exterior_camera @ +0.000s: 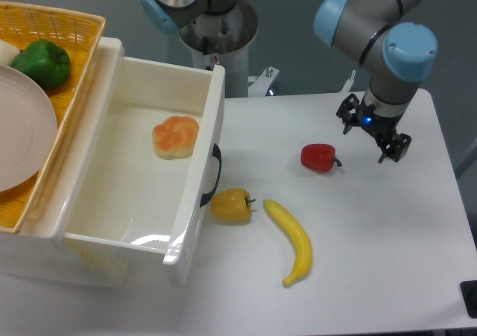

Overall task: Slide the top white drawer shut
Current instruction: 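Move the gripper from beside the red pepper toward the open drawer's front panel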

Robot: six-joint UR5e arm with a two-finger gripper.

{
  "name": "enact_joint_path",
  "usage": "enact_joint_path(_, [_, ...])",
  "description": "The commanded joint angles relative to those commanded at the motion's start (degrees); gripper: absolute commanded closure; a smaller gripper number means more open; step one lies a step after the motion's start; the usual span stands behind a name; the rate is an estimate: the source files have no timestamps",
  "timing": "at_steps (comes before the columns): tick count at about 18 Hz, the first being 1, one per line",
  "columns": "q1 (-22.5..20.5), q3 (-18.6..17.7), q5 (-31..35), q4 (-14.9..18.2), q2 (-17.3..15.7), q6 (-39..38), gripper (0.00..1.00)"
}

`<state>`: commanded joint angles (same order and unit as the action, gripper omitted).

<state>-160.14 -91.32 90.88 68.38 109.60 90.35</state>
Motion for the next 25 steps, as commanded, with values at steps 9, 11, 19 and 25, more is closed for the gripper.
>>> enact_joint_path(9, [-1.57,-0.26,-6.67,-3.25,3.61,-0.87,0.00])
enact_joint_path(11, [-1.67,-0.26,-5.98,-3.17,3.34,-2.37,0.00])
enact_joint_path(19, [2.80,0.43,0.62,-2.90,3.25,-17.63,0.00])
enact_joint_path(25, [6.42,1.40,-7.89,-1.42,2.11,-32.06,0.23])
